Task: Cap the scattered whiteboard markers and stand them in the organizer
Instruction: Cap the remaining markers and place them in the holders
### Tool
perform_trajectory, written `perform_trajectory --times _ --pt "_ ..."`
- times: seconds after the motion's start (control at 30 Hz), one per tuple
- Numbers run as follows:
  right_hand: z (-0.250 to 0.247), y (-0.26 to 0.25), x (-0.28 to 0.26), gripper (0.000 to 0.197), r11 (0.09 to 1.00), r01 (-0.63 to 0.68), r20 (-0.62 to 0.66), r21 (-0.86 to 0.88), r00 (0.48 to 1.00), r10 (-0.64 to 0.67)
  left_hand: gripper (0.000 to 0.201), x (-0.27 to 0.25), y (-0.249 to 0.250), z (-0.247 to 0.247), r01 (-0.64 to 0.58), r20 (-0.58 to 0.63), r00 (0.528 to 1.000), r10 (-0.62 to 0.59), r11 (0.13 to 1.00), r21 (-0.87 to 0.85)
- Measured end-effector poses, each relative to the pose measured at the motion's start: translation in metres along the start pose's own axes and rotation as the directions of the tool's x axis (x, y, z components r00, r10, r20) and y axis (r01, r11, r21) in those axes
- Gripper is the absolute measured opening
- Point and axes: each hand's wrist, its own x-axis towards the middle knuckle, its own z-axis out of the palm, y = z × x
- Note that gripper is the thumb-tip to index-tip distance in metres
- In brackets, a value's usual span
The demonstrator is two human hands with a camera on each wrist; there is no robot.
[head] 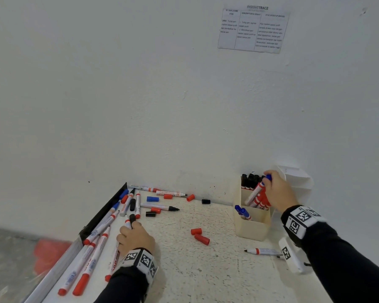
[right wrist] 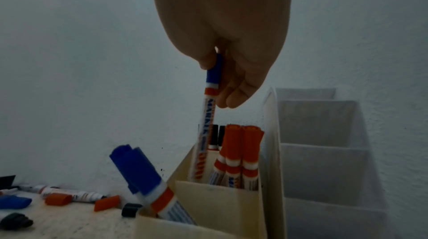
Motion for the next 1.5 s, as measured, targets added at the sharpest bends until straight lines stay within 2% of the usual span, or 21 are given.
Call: perform_trajectory --times 0.03,0.1,0.17,0.23,0.33,0.4,0.53,0.6,0.67,0.73,0.83,0.93,1.0,1.1,1.17,1.23,1.3,1.37,1.4,1.47,1.5 --pt "0.002 0.001 -0.001 0.027 1.000 -0.001 0.017 -0.002 1.000 0.001 0.041 0.000 0.000 0.000 -0.010 -0.001 1.000 0.010 1.000 -0.010" --pt "0.004 0.001 -0.003 0.025 0.998 0.049 -0.036 0.028 0.998 -0.048 0.044 0.001 0.000 0.000 -0.023 0.026 0.999 0.024 0.998 -0.054" --pt "0.004 0.000 -0.006 0.023 0.988 0.149 -0.126 0.046 0.982 -0.142 0.046 0.001 0.000 -0.002 -0.024 0.047 0.999 0.028 0.995 -0.098" --pt "0.005 0.003 -0.010 0.022 0.967 0.253 -0.155 0.044 0.958 -0.243 0.048 0.002 0.001 -0.004 -0.012 0.055 0.998 0.019 0.991 -0.135" --pt "0.010 0.010 -0.014 0.023 0.929 0.371 -0.036 0.015 0.928 -0.370 0.049 0.004 0.001 -0.005 0.015 0.068 0.998 -0.002 0.980 -0.199" --pt "0.015 0.017 -0.017 0.024 0.902 0.427 0.083 -0.069 0.903 -0.421 0.049 0.006 0.001 -0.005 0.028 0.067 0.998 -0.010 0.965 -0.260" --pt "0.027 0.025 -0.025 0.024 0.918 0.387 0.159 -0.090 0.915 -0.370 0.048 0.007 0.004 -0.003 0.008 0.013 1.000 -0.003 0.909 -0.416" --pt "0.033 0.026 -0.025 0.023 0.944 0.320 0.257 -0.086 0.922 -0.289 0.051 0.006 0.006 -0.003 -0.014 -0.012 1.000 0.009 0.875 -0.485" --pt "0.041 0.028 -0.025 0.024 0.948 0.281 0.404 -0.151 0.893 -0.200 0.055 0.007 0.007 0.000 -0.047 -0.034 0.999 0.034 0.831 -0.554" --pt "0.048 0.029 -0.027 0.029 0.925 0.304 0.452 -0.227 0.874 -0.176 0.059 0.007 0.008 0.002 -0.073 -0.034 0.997 0.066 0.798 -0.598" --pt "0.055 0.027 -0.029 0.024 0.906 0.319 0.398 -0.280 0.897 -0.193 0.065 0.008 0.008 0.000 -0.056 0.006 0.997 0.079 0.754 -0.655" --pt "0.055 0.021 -0.030 0.029 0.877 0.307 0.356 -0.369 0.919 -0.171 0.067 0.008 0.008 -0.001 -0.034 0.038 0.996 0.080 0.739 -0.672" --pt "0.054 0.018 -0.031 0.031 0.849 0.314 0.358 -0.425 0.920 -0.161 0.059 0.009 0.008 0.001 -0.038 0.038 0.996 0.083 0.758 -0.651" --pt "0.056 0.009 -0.036 0.032 0.822 0.322 0.369 -0.470 0.917 -0.148 0.037 0.011 0.009 0.002 -0.059 0.011 0.997 0.082 0.797 -0.601" --pt "0.058 0.001 -0.041 0.035 0.808 0.327 0.349 -0.491 0.923 -0.161 0.034 0.011 0.009 0.003 -0.056 0.008 0.997 0.075 0.812 -0.581" --pt "0.063 -0.007 -0.048 0.034 0.799 0.367 0.273 -0.477 0.926 -0.263 0.031 0.010 0.009 0.003 -0.050 0.007 0.998 0.069 0.790 -0.612" --pt "0.074 -0.013 -0.053 0.025 0.808 0.462 0.206 -0.365 0.887 -0.414 0.031 0.008 0.011 0.003 -0.033 0.012 0.998 0.056 0.743 -0.669" --pt "0.087 -0.019 -0.058 0.019 0.827 0.514 0.287 -0.228 0.847 -0.448 0.036 0.010 0.011 0.006 -0.022 0.021 0.998 0.053 0.701 -0.713" --pt "0.095 -0.022 -0.061 0.021 0.855 0.486 0.397 -0.179 0.831 -0.390 0.033 0.012 0.011 0.007 -0.019 0.041 0.997 0.070 0.689 -0.725" --pt "0.110 -0.027 -0.066 0.029 0.907 0.389 0.614 -0.162 0.759 -0.216 0.020 0.010 0.012 0.006 -0.014 0.092 0.988 0.124 0.664 -0.747" --pt "0.119 -0.027 -0.069 0.033 0.917 0.358 0.677 -0.177 0.720 -0.151 0.025 0.009 0.012 0.006 -0.008 0.113 0.983 0.144 0.650 -0.760"
